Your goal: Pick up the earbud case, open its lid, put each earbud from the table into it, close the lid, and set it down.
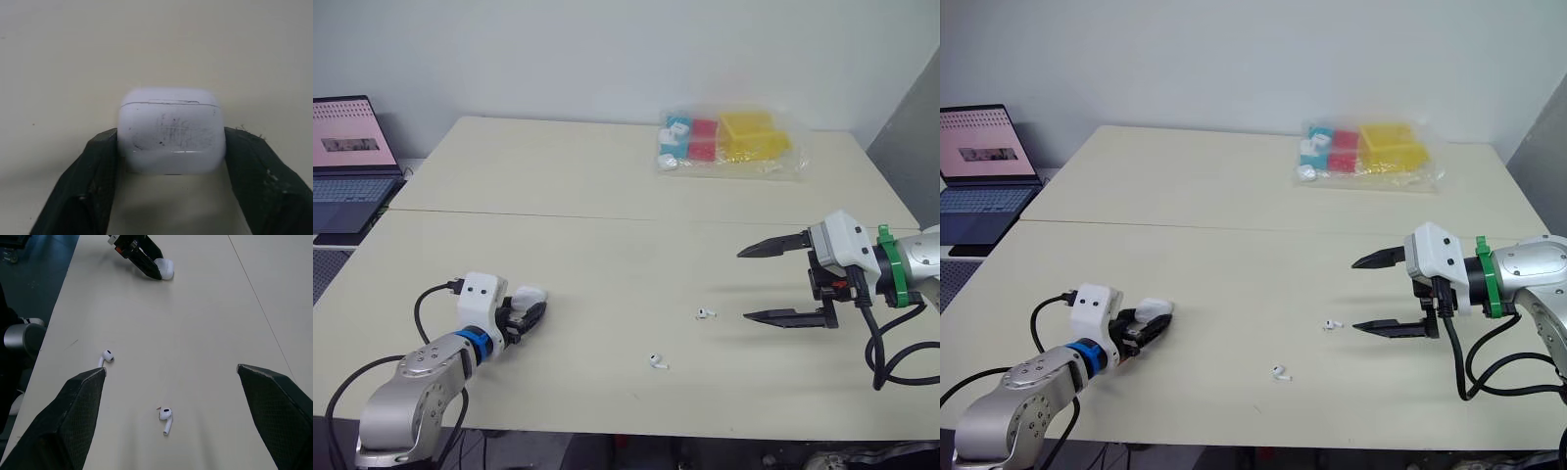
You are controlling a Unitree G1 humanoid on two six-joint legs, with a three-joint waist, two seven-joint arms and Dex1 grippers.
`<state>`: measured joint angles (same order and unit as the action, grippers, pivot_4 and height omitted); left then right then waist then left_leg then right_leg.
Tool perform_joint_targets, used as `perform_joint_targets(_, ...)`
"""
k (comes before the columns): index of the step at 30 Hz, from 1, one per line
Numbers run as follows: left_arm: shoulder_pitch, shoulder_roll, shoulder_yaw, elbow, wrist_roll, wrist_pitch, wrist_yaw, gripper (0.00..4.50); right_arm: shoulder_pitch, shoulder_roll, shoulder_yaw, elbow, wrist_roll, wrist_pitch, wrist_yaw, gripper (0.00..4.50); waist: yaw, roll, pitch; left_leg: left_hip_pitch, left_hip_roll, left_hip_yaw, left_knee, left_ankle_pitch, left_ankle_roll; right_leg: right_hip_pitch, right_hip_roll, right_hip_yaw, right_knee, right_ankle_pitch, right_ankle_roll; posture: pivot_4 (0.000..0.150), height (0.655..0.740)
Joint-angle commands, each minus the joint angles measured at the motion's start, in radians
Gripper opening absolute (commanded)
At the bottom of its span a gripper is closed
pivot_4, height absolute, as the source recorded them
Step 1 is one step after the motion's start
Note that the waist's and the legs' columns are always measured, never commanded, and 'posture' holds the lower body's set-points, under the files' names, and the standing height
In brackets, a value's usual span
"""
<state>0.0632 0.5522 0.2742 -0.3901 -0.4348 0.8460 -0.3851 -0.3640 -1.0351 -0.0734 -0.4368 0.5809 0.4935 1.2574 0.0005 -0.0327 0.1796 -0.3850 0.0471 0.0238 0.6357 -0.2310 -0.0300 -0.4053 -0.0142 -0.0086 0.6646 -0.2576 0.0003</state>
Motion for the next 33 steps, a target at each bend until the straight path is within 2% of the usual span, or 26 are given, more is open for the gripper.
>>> perform_joint_targets(1, 0.008, 0.024, -0.054, 0.019, 0.003, 0.017, -0.044, 2.76, -0.017, 0.000, -0.012, -0.025, 0.008, -0.007, -0.004, 4.50, 0.000, 0.000, 0.000, 0.000, 0.000, 0.000, 0.000, 0.000, 0.000, 0.000, 0.000, 0.000, 0.000, 0.000, 0.000, 0.150, 0.7389)
perform_joint_targets(7, 0.023, 0.081, -0.129, -0.004, 0.027, -0.075, -0.144, 2.76, -0.012, 0.002, -0.025, -0.034, 0.012, 0.011, -0.031, 4.50, 0.001, 0.000, 0.000, -0.001, 0.000, 0.000, 0.000, 0.000, 0.000, 0.000, -0.001, 0.000, -0.001, 0.000, 0.000, 0.150, 0.7389)
perform_joint_targets(10, 0.000, 0.116, -0.242, -0.038, 0.064, -0.251, -0.288, 2.76, 0.004, -0.013, -0.038, -0.050, 0.044, 0.100, -0.074, 4.50, 0.006, 0.000, 0.000, -0.002, -0.001, 0.000, 0.000, 0.000, 0.000, 0.000, -0.003, 0.000, -0.002, 0.000, 0.000, 0.150, 0.7389)
perform_joint_targets(14, -0.031, 0.104, -0.290, -0.021, 0.091, -0.416, -0.363, 2.76, 0.004, -0.004, -0.059, -0.073, 0.104, 0.189, -0.122, 4.50, 0.008, 0.000, 0.000, -0.006, -0.002, 0.001, 0.000, 0.000, 0.000, -0.003, -0.004, 0.000, -0.003, 0.000, 0.000, 0.150, 0.7389)
perform_joint_targets(17, -0.134, 0.066, -0.397, 0.004, 0.141, -0.582, -0.448, 2.76, -0.006, 0.075, -0.083, -0.133, 0.229, 0.489, -0.394, 4.50, 0.008, 0.000, 0.000, -0.008, -0.001, 0.000, 0.000, 0.000, 0.000, -0.005, -0.003, -0.001, -0.002, 0.000, 0.001, 0.150, 0.7389)
perform_joint_targets(18, -0.174, 0.044, -0.425, 0.025, 0.172, -0.652, -0.455, 2.76, -0.012, 0.117, -0.100, -0.140, 0.321, 0.578, -0.470, 4.50, 0.012, 0.000, 0.000, -0.008, -0.001, -0.001, 0.000, 0.000, 0.000, -0.005, -0.003, -0.001, -0.002, 0.001, 0.001, 0.150, 0.7389)
perform_joint_targets(21, -0.232, 0.017, -0.468, 0.080, 0.234, -0.806, -0.486, 2.76, -0.028, 0.207, -0.120, -0.160, 0.519, 0.739, -0.620, 4.50, 0.014, 0.000, 0.000, -0.010, -0.001, -0.001, 0.004, 0.000, 0.000, -0.005, 0.000, -0.001, -0.001, 0.001, 0.001, 0.150, 0.7389)
perform_joint_targets(23, -0.242, 0.013, -0.479, 0.103, 0.248, -0.858, -0.504, 2.76, -0.039, 0.229, -0.125, -0.167, 0.587, 0.790, -0.691, 4.50, 0.006, 0.000, 0.000, -0.011, -0.001, 0.000, 0.004, -0.001, 0.001, -0.005, 0.001, 0.000, -0.002, 0.002, 0.001, 0.150, 0.7389)
perform_joint_targets(27, -0.294, -0.023, -0.508, 0.173, 0.299, -1.043, -0.520, 2.76, -0.065, 0.425, -0.069, -0.082, 0.745, 0.840, -0.972, 4.50, 0.000, 0.000, 0.000, -0.013, -0.001, -0.002, 0.006, -0.001, 0.002, -0.006, 0.006, -0.001, -0.002, 0.002, 0.001, 0.150, 0.7389)
perform_joint_targets(33, -0.322, -0.046, -0.506, 0.223, 0.302, -1.144, -0.529, 2.76, -0.063, 0.478, -0.030, 0.001, 0.949, 0.823, -1.195, 4.50, -0.002, 0.000, 0.000, -0.014, 0.000, -0.002, 0.008, -0.001, 0.002, -0.006, 0.009, 0.000, -0.001, 0.003, 0.003, 0.150, 0.7389)
